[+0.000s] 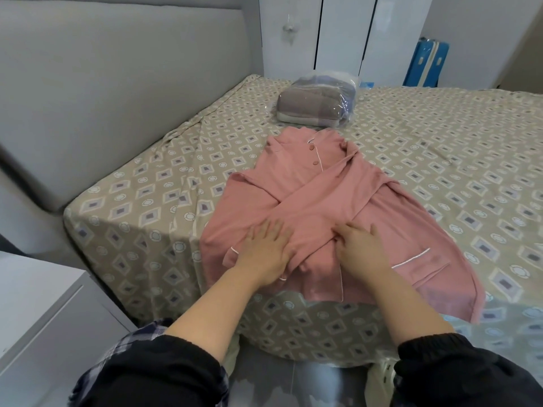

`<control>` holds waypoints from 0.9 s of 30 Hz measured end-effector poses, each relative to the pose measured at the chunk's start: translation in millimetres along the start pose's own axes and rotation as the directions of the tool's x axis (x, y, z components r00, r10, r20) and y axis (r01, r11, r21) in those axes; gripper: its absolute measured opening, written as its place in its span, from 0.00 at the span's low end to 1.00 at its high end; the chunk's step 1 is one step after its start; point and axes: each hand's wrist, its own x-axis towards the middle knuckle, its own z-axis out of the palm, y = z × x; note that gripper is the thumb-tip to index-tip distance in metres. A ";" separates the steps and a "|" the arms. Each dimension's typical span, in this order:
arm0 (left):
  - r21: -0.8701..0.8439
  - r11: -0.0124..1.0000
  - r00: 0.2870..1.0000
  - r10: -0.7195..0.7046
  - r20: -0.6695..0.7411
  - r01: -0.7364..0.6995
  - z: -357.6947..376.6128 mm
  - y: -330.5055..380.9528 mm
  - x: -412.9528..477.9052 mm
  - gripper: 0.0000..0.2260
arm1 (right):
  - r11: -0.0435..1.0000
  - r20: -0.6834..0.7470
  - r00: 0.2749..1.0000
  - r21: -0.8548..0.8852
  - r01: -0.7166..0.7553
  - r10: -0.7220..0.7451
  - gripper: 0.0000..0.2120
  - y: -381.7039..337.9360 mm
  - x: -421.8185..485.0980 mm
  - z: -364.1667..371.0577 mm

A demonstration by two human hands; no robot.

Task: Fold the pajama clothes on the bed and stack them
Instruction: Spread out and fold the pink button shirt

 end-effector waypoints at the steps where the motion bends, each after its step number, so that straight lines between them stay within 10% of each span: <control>1: -0.007 1.000 1.000 -0.016 -0.006 0.016 1.4 -0.2 0.8 0.25 | 0.999 -0.031 0.999 0.007 -0.042 0.042 0.14 4.5 1.6 -2.0; 7: -0.073 0.993 0.995 -0.099 -0.030 0.097 1.8 7.1 3.9 0.24 | 0.977 -0.021 0.987 0.143 0.160 -0.159 0.22 -0.6 4.9 -1.3; 11: -0.138 0.978 0.985 -0.165 -0.054 0.157 -8.7 0.6 8.1 0.23 | 0.999 0.164 0.986 0.047 0.025 -0.032 0.23 4.8 5.5 9.6; 20: -0.208 0.904 0.873 -0.419 -0.251 0.374 -30.5 -28.0 24.1 0.14 | 0.907 0.005 0.926 0.205 0.368 -0.377 0.27 -24.8 -7.7 -8.5; 27: -0.253 0.930 0.881 -0.343 -0.325 0.268 -27.9 -34.4 28.8 0.09 | 0.834 -0.174 0.829 0.067 0.548 -0.531 0.10 -34.4 -9.9 4.2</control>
